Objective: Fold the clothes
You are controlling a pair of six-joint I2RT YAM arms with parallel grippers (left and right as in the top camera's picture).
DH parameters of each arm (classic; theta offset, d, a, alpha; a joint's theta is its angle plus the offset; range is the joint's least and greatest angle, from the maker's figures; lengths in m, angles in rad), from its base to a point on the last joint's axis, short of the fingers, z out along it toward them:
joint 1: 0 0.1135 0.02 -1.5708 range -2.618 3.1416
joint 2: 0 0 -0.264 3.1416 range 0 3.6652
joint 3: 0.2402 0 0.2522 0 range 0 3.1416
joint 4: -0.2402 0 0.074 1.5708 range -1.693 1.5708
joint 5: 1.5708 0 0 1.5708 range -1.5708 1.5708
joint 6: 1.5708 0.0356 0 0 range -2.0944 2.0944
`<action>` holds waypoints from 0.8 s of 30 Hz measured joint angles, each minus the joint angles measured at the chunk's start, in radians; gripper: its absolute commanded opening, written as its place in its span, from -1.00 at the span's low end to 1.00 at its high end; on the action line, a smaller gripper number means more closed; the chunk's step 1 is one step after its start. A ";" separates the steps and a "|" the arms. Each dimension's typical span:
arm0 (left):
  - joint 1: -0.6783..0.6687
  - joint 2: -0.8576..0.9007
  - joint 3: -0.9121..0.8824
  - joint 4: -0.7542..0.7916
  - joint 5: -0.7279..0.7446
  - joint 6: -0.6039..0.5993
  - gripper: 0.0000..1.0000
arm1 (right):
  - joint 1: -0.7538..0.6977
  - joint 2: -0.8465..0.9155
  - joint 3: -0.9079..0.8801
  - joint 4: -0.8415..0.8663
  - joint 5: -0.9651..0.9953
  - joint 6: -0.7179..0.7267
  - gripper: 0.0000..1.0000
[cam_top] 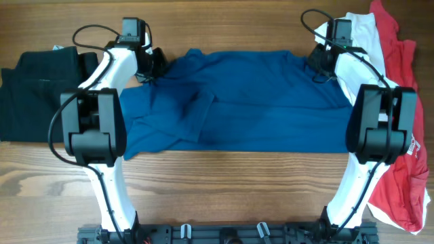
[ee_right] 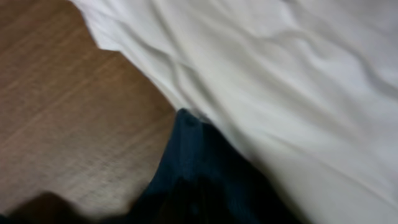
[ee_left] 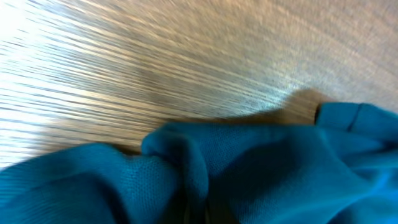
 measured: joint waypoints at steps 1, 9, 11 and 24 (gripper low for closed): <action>0.010 -0.011 0.000 -0.003 0.000 0.000 -0.92 | -0.005 -0.007 -0.003 -0.011 -0.002 -0.003 -0.91; 0.093 -0.135 0.000 -0.063 0.000 0.002 -0.92 | -0.066 -0.127 -0.014 -0.127 0.003 -0.030 -0.92; 0.102 -0.169 0.000 -0.093 0.000 0.003 -0.92 | -0.076 -0.161 -0.014 -0.159 0.003 -0.034 -0.92; 0.100 -0.208 -0.001 -0.369 0.038 0.003 -0.92 | -0.111 -0.298 -0.014 -0.441 0.020 -0.058 -0.91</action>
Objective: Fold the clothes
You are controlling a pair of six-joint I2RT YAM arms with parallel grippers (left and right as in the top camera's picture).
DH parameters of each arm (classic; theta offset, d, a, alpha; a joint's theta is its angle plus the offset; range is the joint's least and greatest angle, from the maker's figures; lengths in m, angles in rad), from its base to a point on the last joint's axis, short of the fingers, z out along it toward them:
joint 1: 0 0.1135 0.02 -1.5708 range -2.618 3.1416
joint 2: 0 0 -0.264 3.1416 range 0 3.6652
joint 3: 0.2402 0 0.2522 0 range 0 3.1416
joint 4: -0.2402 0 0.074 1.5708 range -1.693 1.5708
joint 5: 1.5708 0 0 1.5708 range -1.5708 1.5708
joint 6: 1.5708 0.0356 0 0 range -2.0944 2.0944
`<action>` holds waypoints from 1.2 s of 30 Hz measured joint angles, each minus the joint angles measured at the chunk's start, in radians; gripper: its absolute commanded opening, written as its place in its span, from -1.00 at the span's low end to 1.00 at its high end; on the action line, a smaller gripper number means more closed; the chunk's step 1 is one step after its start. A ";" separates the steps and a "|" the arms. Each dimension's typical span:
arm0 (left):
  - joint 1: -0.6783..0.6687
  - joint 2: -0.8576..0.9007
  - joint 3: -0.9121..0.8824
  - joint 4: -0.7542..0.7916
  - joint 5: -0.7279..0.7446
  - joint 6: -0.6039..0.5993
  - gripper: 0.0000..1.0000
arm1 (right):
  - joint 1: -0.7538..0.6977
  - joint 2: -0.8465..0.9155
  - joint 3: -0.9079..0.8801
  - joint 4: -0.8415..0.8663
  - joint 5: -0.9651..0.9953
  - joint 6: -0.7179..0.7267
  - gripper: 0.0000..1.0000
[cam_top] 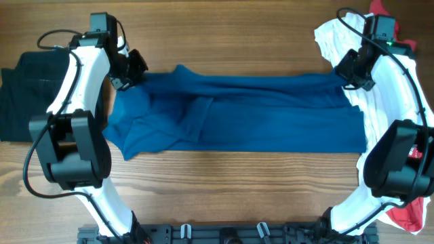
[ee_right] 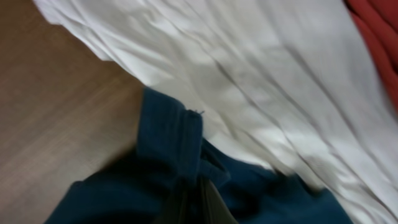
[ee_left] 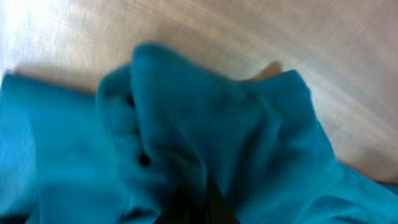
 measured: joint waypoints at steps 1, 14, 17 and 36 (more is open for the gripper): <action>0.000 0.000 0.000 -0.018 0.002 0.000 -0.92 | -0.006 -0.001 0.000 -0.020 0.002 -0.002 -0.91; 0.000 0.000 0.000 -0.332 0.027 0.027 -0.92 | -0.109 -0.002 -0.001 -0.202 0.014 -0.003 -0.91; 0.000 0.000 0.000 -0.371 0.027 0.030 -0.92 | -0.108 -0.002 -0.001 -0.240 0.016 -0.015 -0.92; 0.000 -0.006 -0.060 -0.441 0.006 0.037 -0.81 | -0.108 -0.002 -0.033 -0.377 0.076 -0.123 -0.71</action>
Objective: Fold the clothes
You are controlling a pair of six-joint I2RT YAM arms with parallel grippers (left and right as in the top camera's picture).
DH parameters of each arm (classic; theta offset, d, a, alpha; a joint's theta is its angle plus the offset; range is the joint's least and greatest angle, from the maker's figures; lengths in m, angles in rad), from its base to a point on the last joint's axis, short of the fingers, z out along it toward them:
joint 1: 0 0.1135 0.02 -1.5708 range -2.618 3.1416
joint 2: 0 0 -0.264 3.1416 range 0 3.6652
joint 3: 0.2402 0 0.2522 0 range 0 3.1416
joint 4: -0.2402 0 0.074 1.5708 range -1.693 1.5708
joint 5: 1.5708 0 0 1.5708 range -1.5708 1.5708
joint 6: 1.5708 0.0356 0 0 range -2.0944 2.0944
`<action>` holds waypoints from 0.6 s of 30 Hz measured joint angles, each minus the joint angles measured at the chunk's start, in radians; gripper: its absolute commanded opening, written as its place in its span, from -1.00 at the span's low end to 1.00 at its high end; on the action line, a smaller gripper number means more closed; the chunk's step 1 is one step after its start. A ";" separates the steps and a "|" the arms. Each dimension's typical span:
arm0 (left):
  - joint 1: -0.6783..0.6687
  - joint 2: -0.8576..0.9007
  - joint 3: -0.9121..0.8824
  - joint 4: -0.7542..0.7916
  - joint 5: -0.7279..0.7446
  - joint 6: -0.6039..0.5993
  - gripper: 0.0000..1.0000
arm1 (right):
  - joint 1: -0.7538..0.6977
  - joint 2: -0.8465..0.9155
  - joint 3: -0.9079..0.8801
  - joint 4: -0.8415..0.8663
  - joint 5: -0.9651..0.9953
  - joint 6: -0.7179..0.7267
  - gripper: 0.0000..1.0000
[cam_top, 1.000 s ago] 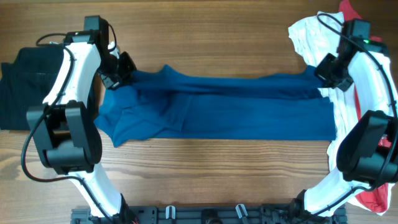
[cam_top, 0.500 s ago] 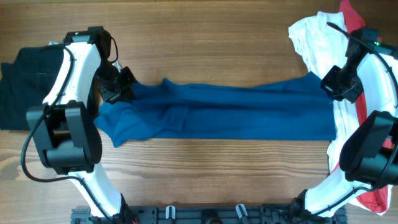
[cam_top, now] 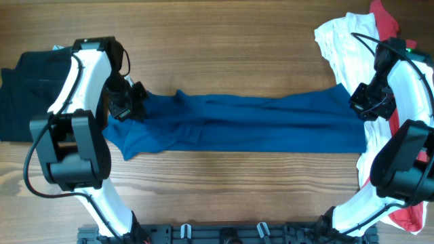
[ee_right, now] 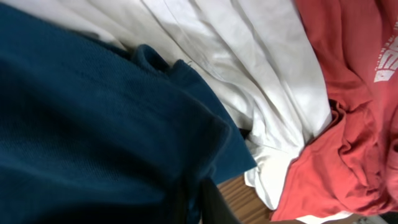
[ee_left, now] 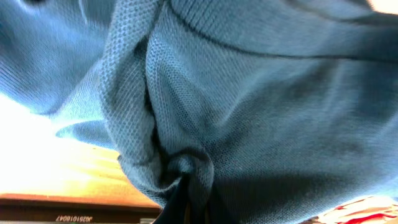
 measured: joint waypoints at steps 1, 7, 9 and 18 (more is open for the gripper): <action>0.000 -0.001 -0.017 0.000 -0.002 0.001 -0.75 | 0.000 0.000 0.000 -0.005 0.002 -0.004 -0.67; 0.000 -0.001 -0.073 -0.011 -0.011 0.009 -0.32 | 0.000 0.000 -0.001 -0.014 0.018 -0.019 -0.59; 0.000 -0.001 -0.073 -0.014 -0.011 0.011 -0.32 | 0.000 0.000 -0.001 -0.014 0.020 -0.019 -0.60; 0.000 -0.002 -0.070 0.005 0.014 0.016 -0.38 | 0.000 0.000 -0.001 -0.010 0.016 -0.026 -0.58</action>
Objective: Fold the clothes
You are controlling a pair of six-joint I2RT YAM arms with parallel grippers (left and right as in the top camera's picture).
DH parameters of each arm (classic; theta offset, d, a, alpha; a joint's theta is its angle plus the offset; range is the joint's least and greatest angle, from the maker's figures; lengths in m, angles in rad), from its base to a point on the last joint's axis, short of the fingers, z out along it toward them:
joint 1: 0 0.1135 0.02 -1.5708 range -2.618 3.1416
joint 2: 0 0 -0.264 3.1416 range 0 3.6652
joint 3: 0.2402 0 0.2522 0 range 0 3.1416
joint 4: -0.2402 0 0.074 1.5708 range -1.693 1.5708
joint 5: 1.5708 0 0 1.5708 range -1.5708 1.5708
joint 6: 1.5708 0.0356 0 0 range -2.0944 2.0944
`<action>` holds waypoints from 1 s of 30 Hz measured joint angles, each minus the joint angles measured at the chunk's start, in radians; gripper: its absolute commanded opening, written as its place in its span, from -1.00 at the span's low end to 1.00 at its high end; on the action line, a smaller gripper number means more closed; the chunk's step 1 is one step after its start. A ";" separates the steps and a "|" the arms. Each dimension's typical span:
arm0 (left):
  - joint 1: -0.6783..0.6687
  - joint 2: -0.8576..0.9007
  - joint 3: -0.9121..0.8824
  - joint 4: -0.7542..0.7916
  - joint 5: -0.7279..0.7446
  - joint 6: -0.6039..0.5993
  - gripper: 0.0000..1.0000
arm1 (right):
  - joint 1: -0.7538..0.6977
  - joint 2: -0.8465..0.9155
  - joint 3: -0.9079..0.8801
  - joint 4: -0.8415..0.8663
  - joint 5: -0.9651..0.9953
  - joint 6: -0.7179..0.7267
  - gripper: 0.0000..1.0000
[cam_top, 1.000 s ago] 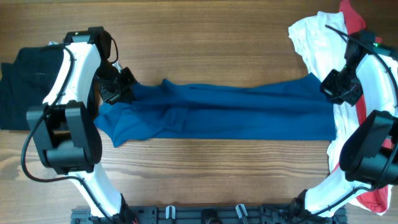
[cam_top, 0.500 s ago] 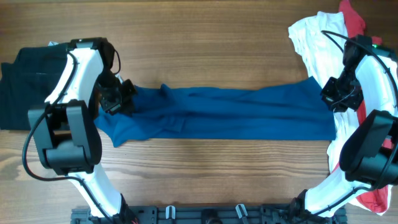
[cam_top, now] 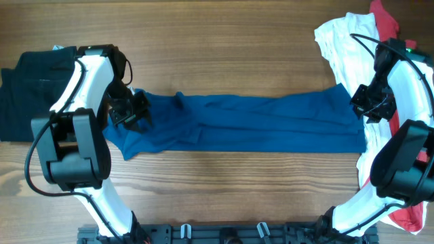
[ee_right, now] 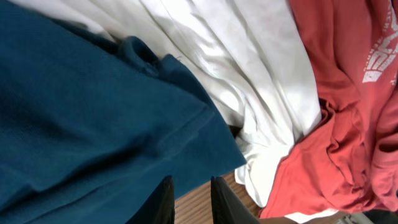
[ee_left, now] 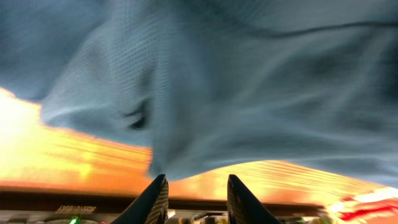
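Note:
A blue shirt (cam_top: 258,122) lies folded into a long band across the middle of the wooden table (cam_top: 224,41). Over the band's left end hovers my left gripper (cam_top: 130,112), open with nothing between its fingers. The left wrist view shows blue cloth (ee_left: 249,81) just beyond the fingertips (ee_left: 157,193). At the band's right end my right gripper (cam_top: 368,105) is open too. In its wrist view the blue hem (ee_right: 93,124) lies past the parted fingers (ee_right: 163,199), beside a white shirt (ee_right: 236,68) and a red shirt (ee_right: 348,93).
A black garment (cam_top: 37,88) lies folded at the far left. The white shirt (cam_top: 346,41) and the red shirt (cam_top: 407,61) are heaped at the right edge, partly under the right arm. The arms' base rail (cam_top: 224,234) runs along the front.
Both grippers have opened and let go of the blue shirt. The shirt lies where it was, a narrow band across the table. The left gripper sits slightly lower and to the right.
Both grippers held the far edge of the blue shirt, spread wide on the table. Then they stood further apart with the shirt stretched. Then the far edge lay brought toward the front, the shirt a narrow band. Now it is released.

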 measured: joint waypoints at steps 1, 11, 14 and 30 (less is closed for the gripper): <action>0.000 -0.002 0.002 0.018 0.019 0.004 -0.37 | 0.000 0.000 0.000 0.005 -0.001 -0.003 -0.57; -0.087 -0.062 0.023 0.356 0.212 0.016 -0.04 | 0.000 0.000 0.000 0.008 -0.027 -0.008 -0.56; -0.147 -0.060 0.023 0.415 0.198 -0.037 -0.03 | 0.000 0.000 0.000 0.008 -0.031 -0.011 -0.55; -0.237 -0.028 0.023 0.483 -0.022 -0.319 -0.07 | 0.000 0.000 0.000 0.011 -0.031 -0.011 -0.55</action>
